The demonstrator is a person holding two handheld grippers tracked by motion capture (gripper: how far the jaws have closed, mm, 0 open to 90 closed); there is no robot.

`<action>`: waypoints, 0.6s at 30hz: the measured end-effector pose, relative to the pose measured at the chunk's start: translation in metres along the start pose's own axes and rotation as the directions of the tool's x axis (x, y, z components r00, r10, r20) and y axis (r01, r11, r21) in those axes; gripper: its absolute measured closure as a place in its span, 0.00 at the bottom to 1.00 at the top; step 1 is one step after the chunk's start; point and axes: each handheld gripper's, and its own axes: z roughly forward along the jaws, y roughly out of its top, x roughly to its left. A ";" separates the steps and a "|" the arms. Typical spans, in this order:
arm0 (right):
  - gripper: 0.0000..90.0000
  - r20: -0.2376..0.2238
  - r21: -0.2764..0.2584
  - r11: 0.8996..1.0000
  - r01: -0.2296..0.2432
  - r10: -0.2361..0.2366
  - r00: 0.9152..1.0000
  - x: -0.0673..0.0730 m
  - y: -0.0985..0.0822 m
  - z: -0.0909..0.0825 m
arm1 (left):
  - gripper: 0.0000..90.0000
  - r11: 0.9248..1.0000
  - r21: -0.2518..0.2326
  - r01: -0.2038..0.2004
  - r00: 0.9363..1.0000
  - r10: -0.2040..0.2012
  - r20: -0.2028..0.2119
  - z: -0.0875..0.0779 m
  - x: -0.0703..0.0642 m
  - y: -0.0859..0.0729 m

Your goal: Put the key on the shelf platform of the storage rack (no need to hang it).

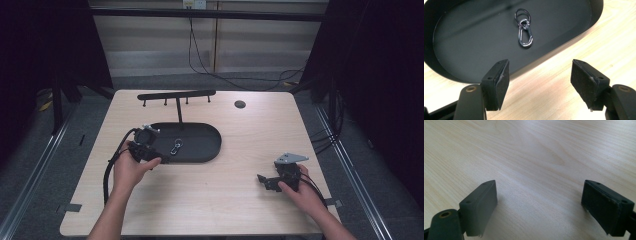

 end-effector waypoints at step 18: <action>0.14 0.000 0.000 1.000 0.000 0.000 1.000 0.000 0.000 0.000 | 0.35 0.999 -0.024 0.022 1.000 -0.022 0.001 -0.005 0.009 -0.030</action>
